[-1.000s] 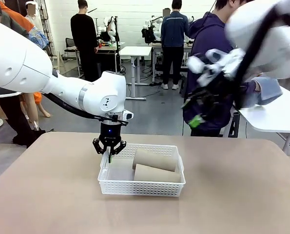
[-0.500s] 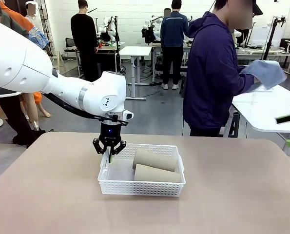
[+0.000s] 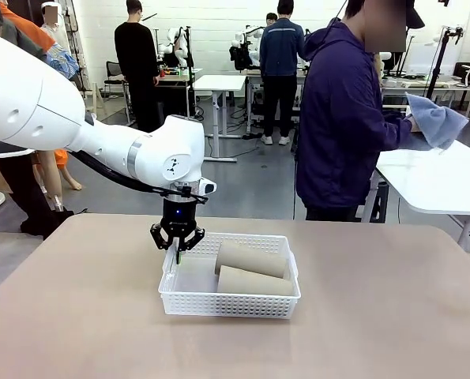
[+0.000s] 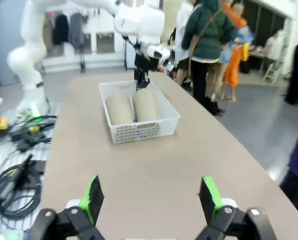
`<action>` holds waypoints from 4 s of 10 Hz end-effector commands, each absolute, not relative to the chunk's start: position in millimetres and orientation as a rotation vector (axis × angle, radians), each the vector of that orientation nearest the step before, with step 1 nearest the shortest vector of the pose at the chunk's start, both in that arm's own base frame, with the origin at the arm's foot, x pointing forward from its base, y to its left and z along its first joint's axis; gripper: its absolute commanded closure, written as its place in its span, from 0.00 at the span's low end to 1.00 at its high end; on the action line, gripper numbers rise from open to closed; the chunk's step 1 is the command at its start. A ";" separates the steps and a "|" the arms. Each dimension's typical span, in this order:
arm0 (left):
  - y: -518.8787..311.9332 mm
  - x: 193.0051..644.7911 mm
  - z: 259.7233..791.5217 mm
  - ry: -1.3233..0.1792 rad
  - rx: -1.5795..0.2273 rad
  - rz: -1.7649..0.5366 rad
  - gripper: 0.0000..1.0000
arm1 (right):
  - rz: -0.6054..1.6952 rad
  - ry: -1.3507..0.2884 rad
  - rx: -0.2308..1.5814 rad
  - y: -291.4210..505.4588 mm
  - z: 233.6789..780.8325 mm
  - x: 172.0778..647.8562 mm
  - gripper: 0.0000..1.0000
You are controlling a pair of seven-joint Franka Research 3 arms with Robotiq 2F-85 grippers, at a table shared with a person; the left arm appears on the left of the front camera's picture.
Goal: Clean and organize the cups into the basket.
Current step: Pick up the Reusable plastic cup from the right side of the table and stack it inside the Organizing basket in the center of the table.
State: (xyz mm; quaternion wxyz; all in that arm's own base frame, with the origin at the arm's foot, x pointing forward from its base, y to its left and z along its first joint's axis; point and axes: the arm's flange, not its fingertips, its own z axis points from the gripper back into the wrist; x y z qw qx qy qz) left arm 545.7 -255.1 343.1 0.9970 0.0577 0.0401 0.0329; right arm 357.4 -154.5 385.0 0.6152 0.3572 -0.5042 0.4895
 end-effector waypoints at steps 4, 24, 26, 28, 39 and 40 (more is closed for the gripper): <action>-255.1 545.5 341.7 0.080 0.126 0.065 1.00 | 1.153 -1.142 0.862 -155.0 381.3 371.2 0.00; -255.1 545.5 341.7 0.080 0.126 0.065 1.00 | 1.153 -1.142 0.862 -155.0 381.3 371.2 0.00; -255.1 545.5 341.7 0.080 0.126 0.065 1.00 | 1.153 -1.142 0.862 -155.0 381.3 371.2 0.00; -255.1 545.5 341.7 0.080 0.126 0.065 1.00 | 1.153 -1.142 0.862 -155.0 381.3 371.2 0.00; -255.1 545.5 341.7 0.080 0.126 0.065 1.00 | 1.105 -0.982 0.965 -173.5 250.2 367.4 0.00; -255.1 545.5 341.7 0.080 0.126 0.065 1.00 | 1.054 -1.017 0.858 -171.2 255.9 368.4 0.00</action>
